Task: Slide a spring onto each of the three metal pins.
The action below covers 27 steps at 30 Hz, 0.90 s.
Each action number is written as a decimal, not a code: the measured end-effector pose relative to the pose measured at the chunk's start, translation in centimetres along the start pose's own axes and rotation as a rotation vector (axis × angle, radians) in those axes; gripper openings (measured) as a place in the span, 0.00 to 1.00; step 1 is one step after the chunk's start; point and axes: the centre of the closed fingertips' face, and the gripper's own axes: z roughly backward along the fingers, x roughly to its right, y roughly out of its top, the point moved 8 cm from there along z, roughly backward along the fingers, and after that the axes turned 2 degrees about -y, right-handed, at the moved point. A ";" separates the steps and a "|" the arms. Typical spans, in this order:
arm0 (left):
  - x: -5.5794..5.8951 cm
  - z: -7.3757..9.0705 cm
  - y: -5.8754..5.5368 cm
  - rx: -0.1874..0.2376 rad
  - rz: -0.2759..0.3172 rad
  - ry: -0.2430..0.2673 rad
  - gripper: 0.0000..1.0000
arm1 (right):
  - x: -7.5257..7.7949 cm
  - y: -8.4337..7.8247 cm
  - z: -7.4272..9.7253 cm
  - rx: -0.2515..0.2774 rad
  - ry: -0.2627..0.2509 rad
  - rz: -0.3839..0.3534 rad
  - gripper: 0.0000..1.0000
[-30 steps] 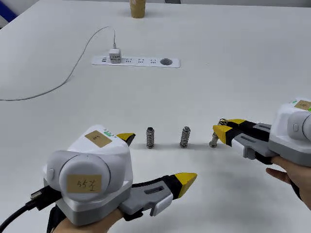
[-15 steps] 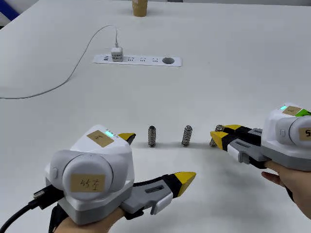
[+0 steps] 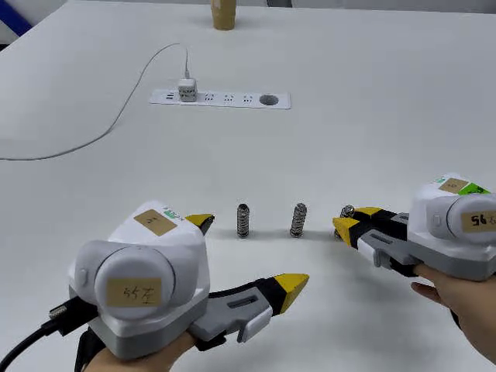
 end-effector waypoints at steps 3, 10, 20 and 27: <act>-0.1 0.0 0.1 0.001 0.000 0.002 0.80 | 0.0 -0.1 0.1 -0.006 -0.001 0.005 0.16; -0.7 0.2 0.1 -0.011 0.003 0.024 0.79 | -0.1 0.6 0.9 -0.002 -0.003 -0.005 0.23; -1.6 0.3 0.5 -0.038 -0.008 0.052 0.78 | -0.5 1.3 2.6 0.001 0.003 -0.045 0.32; -1.9 0.6 0.7 -0.040 -0.004 0.067 0.78 | -1.1 1.4 4.3 -0.012 0.001 -0.057 0.42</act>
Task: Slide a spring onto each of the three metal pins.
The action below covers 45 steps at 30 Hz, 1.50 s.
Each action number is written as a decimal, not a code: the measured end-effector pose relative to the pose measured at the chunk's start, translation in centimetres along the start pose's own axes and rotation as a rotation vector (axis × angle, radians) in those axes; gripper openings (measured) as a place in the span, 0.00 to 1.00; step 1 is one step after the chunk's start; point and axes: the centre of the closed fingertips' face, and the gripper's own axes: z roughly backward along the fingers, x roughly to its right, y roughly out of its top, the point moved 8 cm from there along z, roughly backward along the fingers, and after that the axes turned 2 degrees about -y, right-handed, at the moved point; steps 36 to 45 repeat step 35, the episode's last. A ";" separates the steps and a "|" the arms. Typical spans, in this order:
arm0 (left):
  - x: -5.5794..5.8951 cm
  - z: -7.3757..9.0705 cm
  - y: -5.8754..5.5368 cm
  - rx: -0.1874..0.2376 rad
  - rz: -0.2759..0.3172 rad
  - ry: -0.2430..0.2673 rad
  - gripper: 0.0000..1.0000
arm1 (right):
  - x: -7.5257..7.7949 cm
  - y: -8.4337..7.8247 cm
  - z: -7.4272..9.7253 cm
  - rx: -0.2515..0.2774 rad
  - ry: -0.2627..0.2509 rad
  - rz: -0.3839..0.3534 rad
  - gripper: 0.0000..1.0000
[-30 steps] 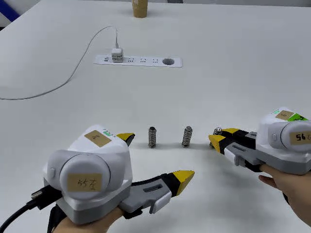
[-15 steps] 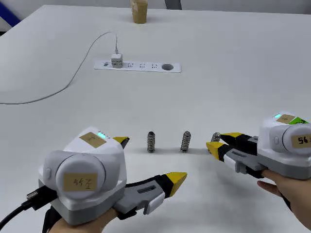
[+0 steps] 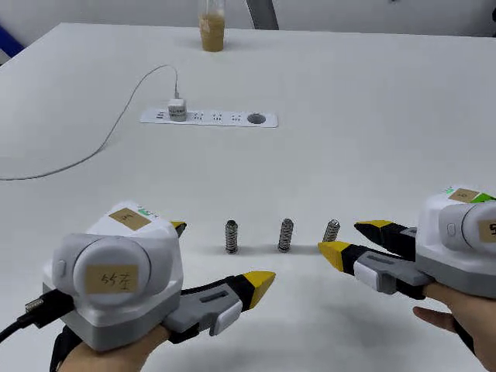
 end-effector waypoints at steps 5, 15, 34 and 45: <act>-0.1 0.4 0.1 0.004 0.003 0.004 0.79 | -0.6 0.1 1.0 0.000 0.009 -0.001 0.47; 0.0 0.9 0.1 0.000 0.017 0.007 0.81 | -1.9 0.2 1.9 -0.012 0.026 -0.019 0.62; -0.1 1.4 0.2 -0.013 0.009 0.019 0.80 | -2.6 0.1 2.6 -0.021 0.021 -0.034 0.72; -0.1 1.4 0.2 -0.015 0.006 0.019 0.80 | -2.6 0.1 2.6 -0.021 0.021 -0.036 0.72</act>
